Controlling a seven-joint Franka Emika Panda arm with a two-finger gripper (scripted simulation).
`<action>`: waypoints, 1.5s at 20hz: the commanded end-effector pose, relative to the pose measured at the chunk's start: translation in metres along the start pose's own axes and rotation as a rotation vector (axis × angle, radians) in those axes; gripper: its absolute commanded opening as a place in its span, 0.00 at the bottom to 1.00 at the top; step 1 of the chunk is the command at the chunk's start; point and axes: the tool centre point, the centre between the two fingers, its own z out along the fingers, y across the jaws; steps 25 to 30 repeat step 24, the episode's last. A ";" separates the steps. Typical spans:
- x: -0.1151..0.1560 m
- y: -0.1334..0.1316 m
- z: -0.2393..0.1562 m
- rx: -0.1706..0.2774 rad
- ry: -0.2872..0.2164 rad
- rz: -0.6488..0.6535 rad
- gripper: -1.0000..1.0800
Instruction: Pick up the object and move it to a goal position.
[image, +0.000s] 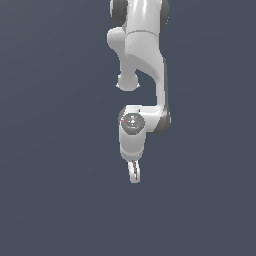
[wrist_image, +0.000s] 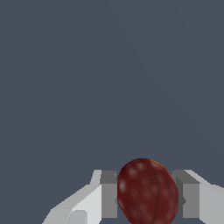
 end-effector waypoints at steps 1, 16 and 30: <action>0.024 0.010 -0.011 0.001 0.000 0.002 0.00; 0.174 0.069 -0.079 0.001 0.000 0.002 0.00; 0.201 0.077 -0.091 0.001 0.001 0.002 0.00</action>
